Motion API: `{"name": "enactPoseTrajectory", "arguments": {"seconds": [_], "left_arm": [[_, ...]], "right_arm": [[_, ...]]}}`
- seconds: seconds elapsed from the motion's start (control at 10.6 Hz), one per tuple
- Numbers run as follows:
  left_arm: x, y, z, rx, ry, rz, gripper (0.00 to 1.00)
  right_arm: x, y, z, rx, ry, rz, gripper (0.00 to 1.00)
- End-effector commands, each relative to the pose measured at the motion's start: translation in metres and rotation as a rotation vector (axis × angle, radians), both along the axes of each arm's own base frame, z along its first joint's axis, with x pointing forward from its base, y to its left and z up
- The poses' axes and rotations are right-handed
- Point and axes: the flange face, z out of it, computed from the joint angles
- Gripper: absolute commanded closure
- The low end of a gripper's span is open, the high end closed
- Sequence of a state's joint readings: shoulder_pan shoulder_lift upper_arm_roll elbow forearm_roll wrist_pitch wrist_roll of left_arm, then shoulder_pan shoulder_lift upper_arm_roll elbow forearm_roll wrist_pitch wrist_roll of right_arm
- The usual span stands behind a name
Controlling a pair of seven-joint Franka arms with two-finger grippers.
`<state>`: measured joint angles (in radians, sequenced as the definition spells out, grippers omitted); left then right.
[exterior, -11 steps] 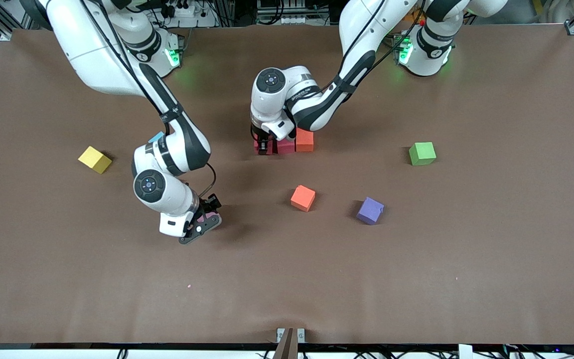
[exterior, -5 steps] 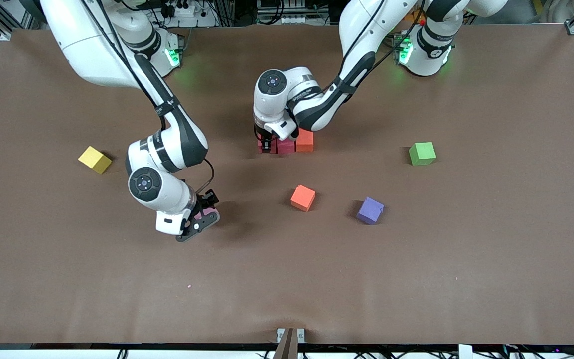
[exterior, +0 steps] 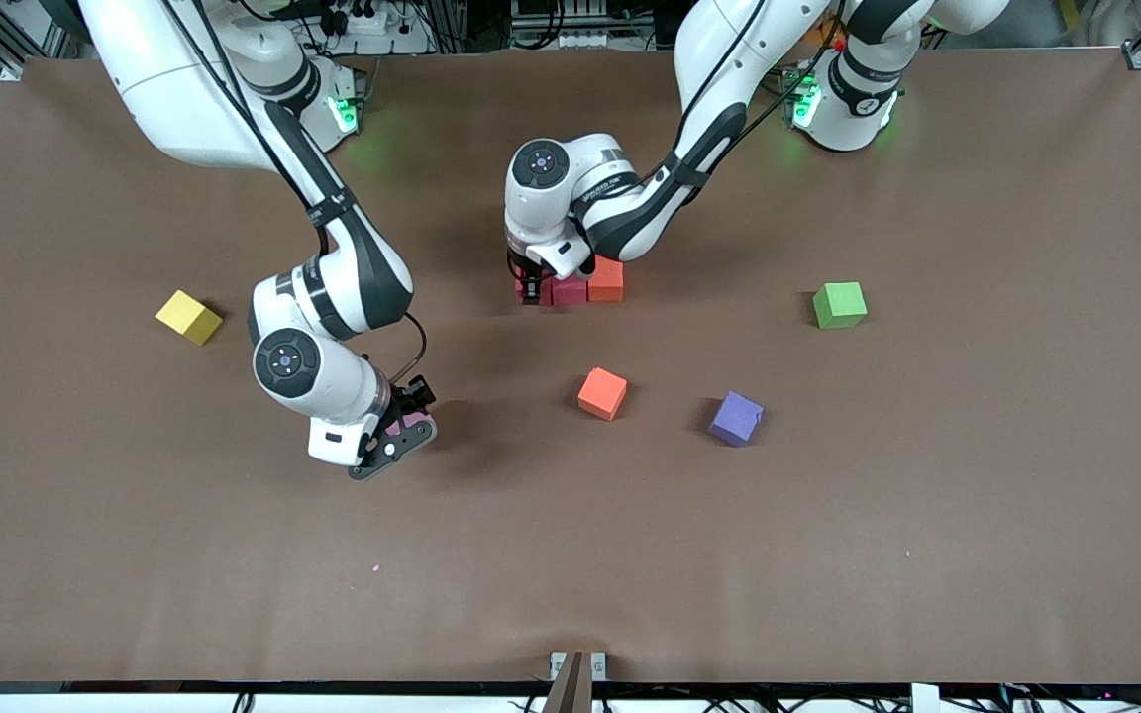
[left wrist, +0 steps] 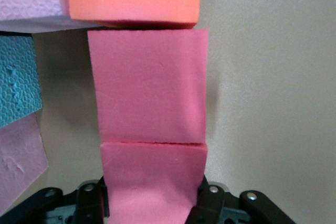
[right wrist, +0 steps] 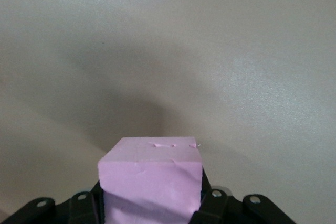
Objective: Form number 2 with 11 blocks
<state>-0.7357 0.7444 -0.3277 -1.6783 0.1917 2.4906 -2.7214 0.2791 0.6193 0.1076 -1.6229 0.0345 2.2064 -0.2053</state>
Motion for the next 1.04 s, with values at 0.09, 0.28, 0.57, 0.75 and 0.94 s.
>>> {"name": "enactPoseTrajectory", "arguments": {"seconds": [0.09,0.28,0.57,0.75,0.94], "left_arm": [[-0.002,0.001,0.004,0.024,-0.020,0.050,0.71],[-0.001,0.001,0.005,0.023,-0.022,0.048,0.36],[0.001,0.000,0.010,0.025,-0.044,0.025,0.00],[0.002,0.000,0.025,0.040,-0.052,0.020,0.00],[0.004,0.000,0.048,0.032,-0.078,-0.008,0.00]], "right_arm": [[-0.004,0.002,0.009,0.001,0.007,-0.019,0.52],[-0.010,0.015,0.006,-0.006,0.016,-0.071,0.52],[-0.011,0.020,0.006,-0.005,0.013,-0.087,0.52],[-0.012,0.020,0.004,-0.010,0.021,-0.120,0.52],[-0.016,0.027,0.004,-0.016,0.029,-0.164,0.52]]}}
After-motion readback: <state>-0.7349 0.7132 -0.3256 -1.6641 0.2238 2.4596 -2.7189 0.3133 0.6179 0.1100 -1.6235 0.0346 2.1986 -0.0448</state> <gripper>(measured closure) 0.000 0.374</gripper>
